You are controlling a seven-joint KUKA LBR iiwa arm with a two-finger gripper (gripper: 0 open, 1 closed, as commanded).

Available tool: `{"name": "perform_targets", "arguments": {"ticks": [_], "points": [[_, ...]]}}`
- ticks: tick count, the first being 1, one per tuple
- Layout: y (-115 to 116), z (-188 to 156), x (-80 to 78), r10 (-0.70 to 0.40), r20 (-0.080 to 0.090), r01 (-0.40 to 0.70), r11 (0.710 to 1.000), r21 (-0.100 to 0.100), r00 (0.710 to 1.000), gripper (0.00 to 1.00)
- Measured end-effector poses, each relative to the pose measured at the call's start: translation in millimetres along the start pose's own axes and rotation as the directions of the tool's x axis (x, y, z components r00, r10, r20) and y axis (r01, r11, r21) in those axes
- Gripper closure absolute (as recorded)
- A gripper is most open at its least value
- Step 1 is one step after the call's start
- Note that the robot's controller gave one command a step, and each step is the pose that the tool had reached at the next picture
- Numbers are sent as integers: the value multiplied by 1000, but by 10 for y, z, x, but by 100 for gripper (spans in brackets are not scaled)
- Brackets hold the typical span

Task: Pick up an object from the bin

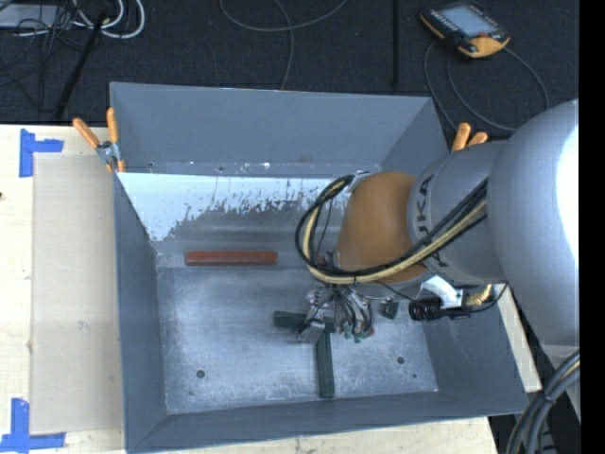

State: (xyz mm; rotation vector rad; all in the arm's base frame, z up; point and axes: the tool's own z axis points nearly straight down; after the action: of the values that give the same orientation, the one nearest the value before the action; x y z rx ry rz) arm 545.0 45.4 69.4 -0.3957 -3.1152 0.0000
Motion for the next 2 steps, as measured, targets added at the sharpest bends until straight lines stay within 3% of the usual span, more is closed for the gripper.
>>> {"name": "perform_targets", "arguments": {"ticks": [2], "points": [[-10,-203,25,-1,-8,1,1000,2,1000,100]]}}
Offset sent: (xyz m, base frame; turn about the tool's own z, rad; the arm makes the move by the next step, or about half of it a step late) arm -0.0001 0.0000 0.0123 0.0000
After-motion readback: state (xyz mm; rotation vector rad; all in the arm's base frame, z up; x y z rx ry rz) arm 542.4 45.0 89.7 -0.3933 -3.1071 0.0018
